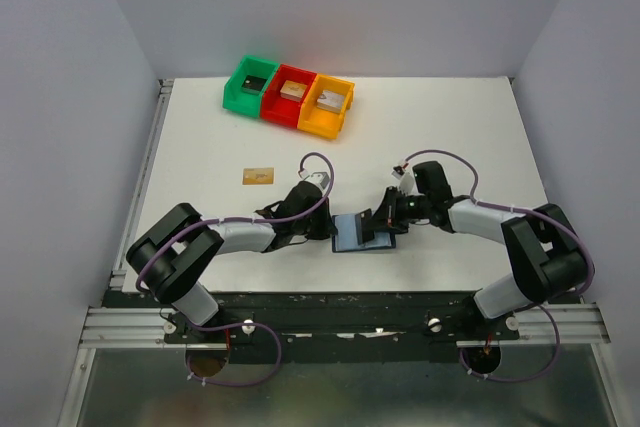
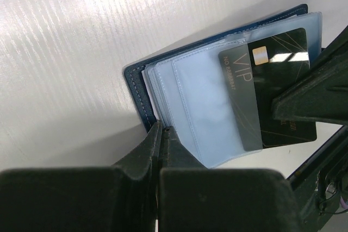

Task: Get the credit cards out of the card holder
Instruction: Remove the credit card from the card holder.

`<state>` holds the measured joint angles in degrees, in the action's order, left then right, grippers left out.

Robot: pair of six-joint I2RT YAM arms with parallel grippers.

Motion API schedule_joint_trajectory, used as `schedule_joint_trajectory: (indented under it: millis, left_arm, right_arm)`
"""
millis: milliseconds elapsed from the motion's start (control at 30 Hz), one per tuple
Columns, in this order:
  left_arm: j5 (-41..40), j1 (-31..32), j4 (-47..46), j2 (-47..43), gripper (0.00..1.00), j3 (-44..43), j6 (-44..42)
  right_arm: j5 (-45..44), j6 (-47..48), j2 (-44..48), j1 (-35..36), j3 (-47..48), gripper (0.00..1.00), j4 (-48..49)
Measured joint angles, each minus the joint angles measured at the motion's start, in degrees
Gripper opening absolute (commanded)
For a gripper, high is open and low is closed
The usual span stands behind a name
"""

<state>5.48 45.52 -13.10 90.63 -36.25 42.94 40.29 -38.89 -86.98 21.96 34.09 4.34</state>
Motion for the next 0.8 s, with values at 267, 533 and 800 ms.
schedule_joint_trajectory:
  millis: [267,533,800]
  left_arm:
    - [-0.11,0.0,-0.04,-0.09,0.0,0.07,0.0]
    - [-0.74,0.09,2.67,-1.86,0.0,0.11,-1.01]
    - [-1.38,0.09,8.24,-5.75,0.57,-1.81,-4.26]
  right_arm:
    - [-0.76,0.48,1.29,-1.11,-0.37,0.0,-1.16]
    - [-5.18,1.88,4.37,-1.42,-0.39,0.0,-7.5]
    - [-9.62,3.93,10.45,-1.44,1.49,0.0,-15.56]
